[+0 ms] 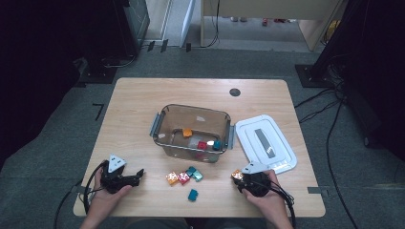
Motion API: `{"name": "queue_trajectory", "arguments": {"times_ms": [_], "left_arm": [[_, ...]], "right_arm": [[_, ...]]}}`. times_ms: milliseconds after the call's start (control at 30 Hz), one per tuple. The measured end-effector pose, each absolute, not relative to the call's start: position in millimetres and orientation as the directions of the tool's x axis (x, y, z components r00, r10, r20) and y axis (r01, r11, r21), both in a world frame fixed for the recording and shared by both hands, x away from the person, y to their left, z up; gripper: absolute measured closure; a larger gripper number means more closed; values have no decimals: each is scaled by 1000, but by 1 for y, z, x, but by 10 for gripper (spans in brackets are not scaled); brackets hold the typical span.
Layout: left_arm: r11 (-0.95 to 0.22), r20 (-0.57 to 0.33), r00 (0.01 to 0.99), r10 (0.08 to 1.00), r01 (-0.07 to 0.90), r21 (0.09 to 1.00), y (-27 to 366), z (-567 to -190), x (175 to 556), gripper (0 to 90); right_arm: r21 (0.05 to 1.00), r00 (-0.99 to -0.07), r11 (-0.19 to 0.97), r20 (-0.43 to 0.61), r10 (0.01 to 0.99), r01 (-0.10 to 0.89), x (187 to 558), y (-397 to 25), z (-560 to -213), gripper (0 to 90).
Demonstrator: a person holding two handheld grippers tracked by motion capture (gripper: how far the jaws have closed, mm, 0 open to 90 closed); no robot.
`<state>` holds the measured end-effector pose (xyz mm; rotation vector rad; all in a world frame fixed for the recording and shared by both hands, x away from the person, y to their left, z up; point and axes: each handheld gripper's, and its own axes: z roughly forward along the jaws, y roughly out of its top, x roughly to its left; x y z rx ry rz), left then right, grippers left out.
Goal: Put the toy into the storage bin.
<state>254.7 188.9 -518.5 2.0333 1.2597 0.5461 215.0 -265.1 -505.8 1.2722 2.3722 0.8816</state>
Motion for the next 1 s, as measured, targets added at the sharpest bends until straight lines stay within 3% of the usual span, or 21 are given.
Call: {"name": "queue_trajectory", "arguments": {"times_ms": [333, 700, 1000], "left_arm": [[-304, 0, 445, 896, 613, 729, 189, -519, 255, 128], [-302, 0, 442, 897, 614, 729, 189, -519, 255, 127], [-301, 0, 441, 897, 614, 730, 189, -519, 255, 128]], "right_arm": [[676, -562, 364, 90, 822, 641, 217, -273, -484, 601], [696, -559, 339, 106, 823, 632, 226, -295, -437, 600], [713, -603, 376, 81, 794, 591, 240, -289, -395, 600]]}}
